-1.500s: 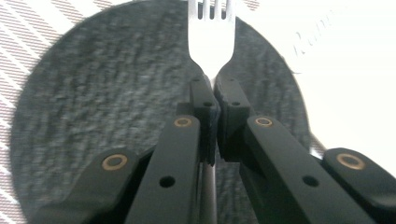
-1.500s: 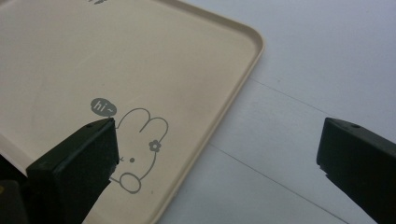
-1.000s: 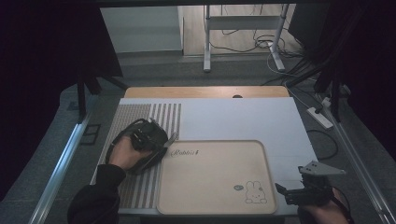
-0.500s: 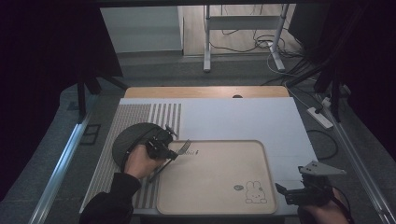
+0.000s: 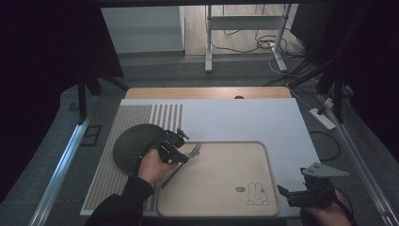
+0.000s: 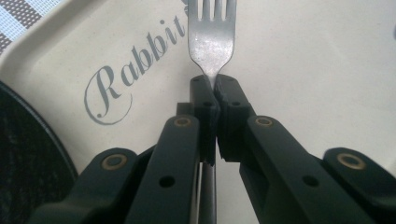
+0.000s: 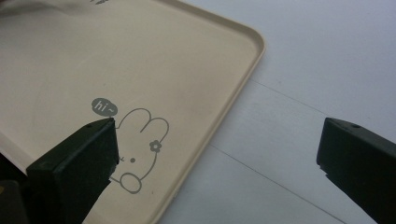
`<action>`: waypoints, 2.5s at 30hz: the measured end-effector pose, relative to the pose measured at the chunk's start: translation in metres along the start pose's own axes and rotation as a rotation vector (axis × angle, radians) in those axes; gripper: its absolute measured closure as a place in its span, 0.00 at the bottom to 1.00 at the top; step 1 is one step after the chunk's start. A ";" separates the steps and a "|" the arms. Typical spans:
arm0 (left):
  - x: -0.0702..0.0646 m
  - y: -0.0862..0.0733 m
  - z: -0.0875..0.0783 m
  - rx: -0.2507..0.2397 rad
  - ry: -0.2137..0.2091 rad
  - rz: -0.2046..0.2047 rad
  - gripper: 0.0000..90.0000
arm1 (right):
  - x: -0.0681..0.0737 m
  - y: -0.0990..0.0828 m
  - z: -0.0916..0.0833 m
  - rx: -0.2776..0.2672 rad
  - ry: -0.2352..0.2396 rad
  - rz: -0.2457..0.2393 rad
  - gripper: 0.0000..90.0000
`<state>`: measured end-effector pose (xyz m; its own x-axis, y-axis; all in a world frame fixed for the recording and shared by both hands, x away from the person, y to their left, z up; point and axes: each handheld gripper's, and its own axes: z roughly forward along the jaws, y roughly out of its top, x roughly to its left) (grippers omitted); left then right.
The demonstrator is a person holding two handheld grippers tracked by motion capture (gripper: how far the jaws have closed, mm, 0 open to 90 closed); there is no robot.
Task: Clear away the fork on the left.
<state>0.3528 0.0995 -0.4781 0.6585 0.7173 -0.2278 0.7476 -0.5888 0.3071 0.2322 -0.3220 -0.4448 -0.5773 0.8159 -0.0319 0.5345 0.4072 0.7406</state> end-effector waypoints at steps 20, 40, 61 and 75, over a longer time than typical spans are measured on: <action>-0.017 -0.003 0.022 -0.023 -0.012 0.128 0.99 | 0.001 0.000 -0.001 -0.001 0.007 -0.013 0.00; 0.028 -0.028 0.013 -0.036 0.109 -0.034 0.99 | 0.002 0.000 -0.001 0.004 0.022 -0.024 0.00; 0.033 -0.040 -0.013 -0.257 0.069 -0.004 0.48 | 0.001 -0.001 -0.001 0.002 0.034 -0.009 0.00; 0.036 -0.059 -0.036 -0.373 -0.024 0.003 0.08 | -0.001 -0.001 -0.001 0.000 0.039 0.001 0.00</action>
<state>0.3287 0.1735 -0.4712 0.6659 0.7042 -0.2464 0.6658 -0.4120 0.6221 0.2313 -0.3233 -0.4443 -0.6001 0.7999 -0.0052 0.5349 0.4062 0.7409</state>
